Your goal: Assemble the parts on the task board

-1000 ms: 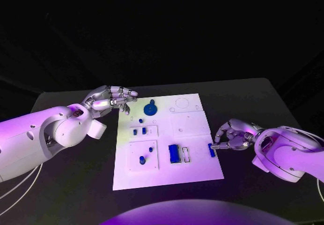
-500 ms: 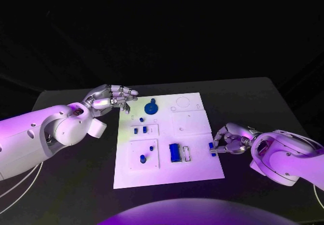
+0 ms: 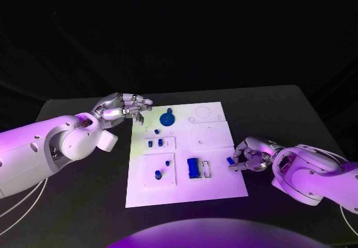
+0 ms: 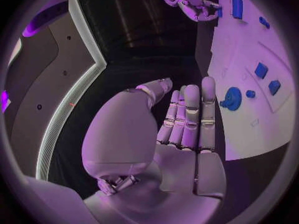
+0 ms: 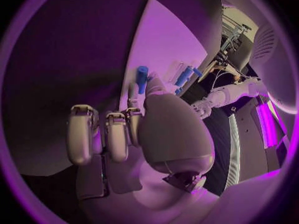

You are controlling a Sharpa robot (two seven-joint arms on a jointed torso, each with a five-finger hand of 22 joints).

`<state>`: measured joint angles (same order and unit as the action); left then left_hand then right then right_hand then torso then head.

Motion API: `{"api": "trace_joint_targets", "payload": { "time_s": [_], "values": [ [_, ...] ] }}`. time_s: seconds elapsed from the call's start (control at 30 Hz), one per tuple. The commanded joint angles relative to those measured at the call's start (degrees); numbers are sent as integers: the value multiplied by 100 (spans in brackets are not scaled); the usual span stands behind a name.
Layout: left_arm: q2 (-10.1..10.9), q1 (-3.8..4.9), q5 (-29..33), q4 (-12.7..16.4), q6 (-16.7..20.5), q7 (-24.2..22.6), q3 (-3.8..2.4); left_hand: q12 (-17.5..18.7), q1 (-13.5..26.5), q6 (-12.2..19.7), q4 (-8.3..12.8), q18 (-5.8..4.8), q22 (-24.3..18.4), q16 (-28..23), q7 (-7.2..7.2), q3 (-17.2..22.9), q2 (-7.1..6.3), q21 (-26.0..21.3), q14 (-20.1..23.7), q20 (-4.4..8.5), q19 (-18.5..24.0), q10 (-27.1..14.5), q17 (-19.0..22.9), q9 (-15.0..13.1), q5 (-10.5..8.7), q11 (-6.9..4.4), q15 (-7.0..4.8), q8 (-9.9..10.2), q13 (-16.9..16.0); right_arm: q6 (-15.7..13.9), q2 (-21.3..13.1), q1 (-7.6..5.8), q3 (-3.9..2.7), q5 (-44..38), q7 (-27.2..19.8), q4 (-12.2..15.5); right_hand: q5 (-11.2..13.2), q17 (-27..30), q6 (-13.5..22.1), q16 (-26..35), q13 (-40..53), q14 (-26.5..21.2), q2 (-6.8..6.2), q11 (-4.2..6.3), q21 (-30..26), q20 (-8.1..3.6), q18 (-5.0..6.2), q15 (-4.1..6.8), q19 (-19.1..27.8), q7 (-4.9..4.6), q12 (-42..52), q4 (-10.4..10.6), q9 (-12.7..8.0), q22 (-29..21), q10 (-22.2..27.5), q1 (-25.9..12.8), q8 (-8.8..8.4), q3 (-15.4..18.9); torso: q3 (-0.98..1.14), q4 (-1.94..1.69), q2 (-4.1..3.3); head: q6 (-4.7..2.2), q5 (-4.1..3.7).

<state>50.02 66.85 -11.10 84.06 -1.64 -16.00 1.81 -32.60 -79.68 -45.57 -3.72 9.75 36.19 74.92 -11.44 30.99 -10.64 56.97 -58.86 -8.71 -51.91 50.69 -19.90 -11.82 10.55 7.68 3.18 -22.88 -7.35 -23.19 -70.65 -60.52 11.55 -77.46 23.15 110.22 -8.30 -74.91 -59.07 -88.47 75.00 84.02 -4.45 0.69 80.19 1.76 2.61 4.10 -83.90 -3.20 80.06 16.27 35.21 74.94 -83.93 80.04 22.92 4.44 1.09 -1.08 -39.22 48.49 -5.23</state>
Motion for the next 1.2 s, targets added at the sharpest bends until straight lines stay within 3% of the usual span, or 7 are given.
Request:
{"api": "trace_joint_targets", "payload": {
  "time_s": [0.03,0.43,0.7,0.9,1.17,1.2],
  "values": [
    [1,1,11,21,-67,-42,-3,-40,31,45,15,85,-6,-20,-9,31,-1,-22,0,-24,-18,-27,7,-10,34,0,30,-37,10,152,69,66,26,-331,159,-57,-33,-1025,-27,24,927,499,8,56,34,-9,-68,60,-317,22,13,-10,-16,1250,-263,206,-77,-86,-5,-2,-2,5,4],
    [23,1,11,42,-78,-29,-3,-40,31,45,15,85,-6,-20,-9,31,-1,-22,0,-24,-18,-27,7,-10,34,0,30,-37,10,180,265,153,26,-774,364,-128,-55,-1037,-154,25,928,501,-145,79,46,-38,-73,82,-323,39,-8,23,-52,1255,-255,855,-302,-1014,-7,-6,3,10,26],
    [33,1,10,48,-78,-21,-3,-59,41,44,16,85,-11,-16,-6,37,4,-26,1,-23,-19,-19,8,-15,31,-4,27,-54,10,121,266,163,25,-812,478,-30,-53,-1039,-178,26,928,502,-181,81,51,-39,-74,84,-327,43,-13,14,-56,1257,-256,786,-366,-1338,-8,6,4,0,34],
    [24,1,8,43,-80,-19,-3,-59,41,44,16,85,-11,-16,-6,37,4,-26,1,-23,-19,-19,8,-15,31,-4,27,-54,10,-100,216,149,22,-597,464,165,-50,-1066,-190,16,946,508,-157,100,119,-52,-87,99,-350,64,16,8,-30,1275,-276,685,-401,-1700,-5,2,8,1,36],
    [11,1,7,40,-79,-16,-3,-66,37,42,21,85,-11,-16,-5,42,7,-26,1,-23,-20,-15,9,-17,33,-6,25,-60,10,-347,194,47,20,-130,377,378,-40,-1097,-168,5,966,515,-200,105,175,-63,-98,106,-369,70,47,-3,75,1290,-302,347,-397,-2182,-11,1,3,4,46],
    [10,1,6,40,-80,-15,-3,-66,37,42,21,85,-11,-16,-5,42,7,-26,1,-23,-20,-15,9,-17,33,-6,25,-60,10,-391,199,40,20,-81,344,397,-37,-1108,-171,0,976,518,-205,103,203,-57,-104,111,-378,63,62,4,112,1297,-312,174,-386,-2289,-12,1,4,5,48]
  ]
}}
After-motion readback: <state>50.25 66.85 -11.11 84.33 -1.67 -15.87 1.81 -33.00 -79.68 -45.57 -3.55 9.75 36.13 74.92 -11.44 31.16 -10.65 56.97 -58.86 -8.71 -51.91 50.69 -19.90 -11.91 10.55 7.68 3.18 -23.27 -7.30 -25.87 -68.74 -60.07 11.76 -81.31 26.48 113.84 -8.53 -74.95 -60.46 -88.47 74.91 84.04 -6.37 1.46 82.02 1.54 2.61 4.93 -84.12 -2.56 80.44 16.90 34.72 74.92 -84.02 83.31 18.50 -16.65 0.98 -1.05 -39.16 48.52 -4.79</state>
